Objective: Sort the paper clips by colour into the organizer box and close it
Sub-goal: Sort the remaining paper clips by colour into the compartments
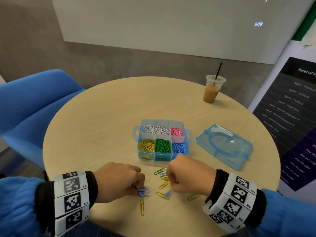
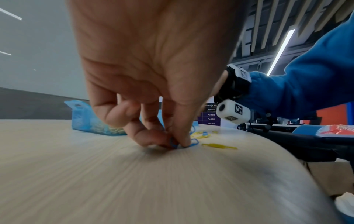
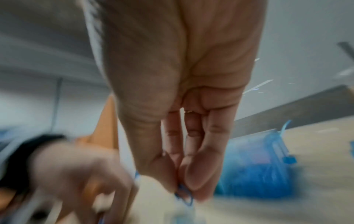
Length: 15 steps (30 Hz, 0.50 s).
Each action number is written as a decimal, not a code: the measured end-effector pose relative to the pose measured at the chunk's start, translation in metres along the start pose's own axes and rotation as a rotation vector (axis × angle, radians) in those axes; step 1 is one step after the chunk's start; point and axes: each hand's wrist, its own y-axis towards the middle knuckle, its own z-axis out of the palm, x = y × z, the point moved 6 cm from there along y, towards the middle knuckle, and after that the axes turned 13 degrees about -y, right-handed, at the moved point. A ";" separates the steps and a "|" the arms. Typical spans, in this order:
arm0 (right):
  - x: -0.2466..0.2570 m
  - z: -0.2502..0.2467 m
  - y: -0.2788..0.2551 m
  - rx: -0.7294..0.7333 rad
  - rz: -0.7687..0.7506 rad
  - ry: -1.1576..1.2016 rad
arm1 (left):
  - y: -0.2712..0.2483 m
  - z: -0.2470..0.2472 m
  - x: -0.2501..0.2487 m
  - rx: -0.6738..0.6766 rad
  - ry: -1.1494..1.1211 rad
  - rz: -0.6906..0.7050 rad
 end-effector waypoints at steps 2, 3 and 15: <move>-0.010 -0.011 -0.001 -0.008 0.010 0.112 | -0.001 0.002 0.000 -0.010 0.005 0.014; -0.018 -0.019 -0.002 -0.038 0.032 0.190 | -0.001 0.002 0.000 -0.013 0.006 0.021; -0.081 -0.038 -0.010 -0.396 0.311 0.328 | 0.068 -0.094 -0.029 -0.407 -0.397 0.098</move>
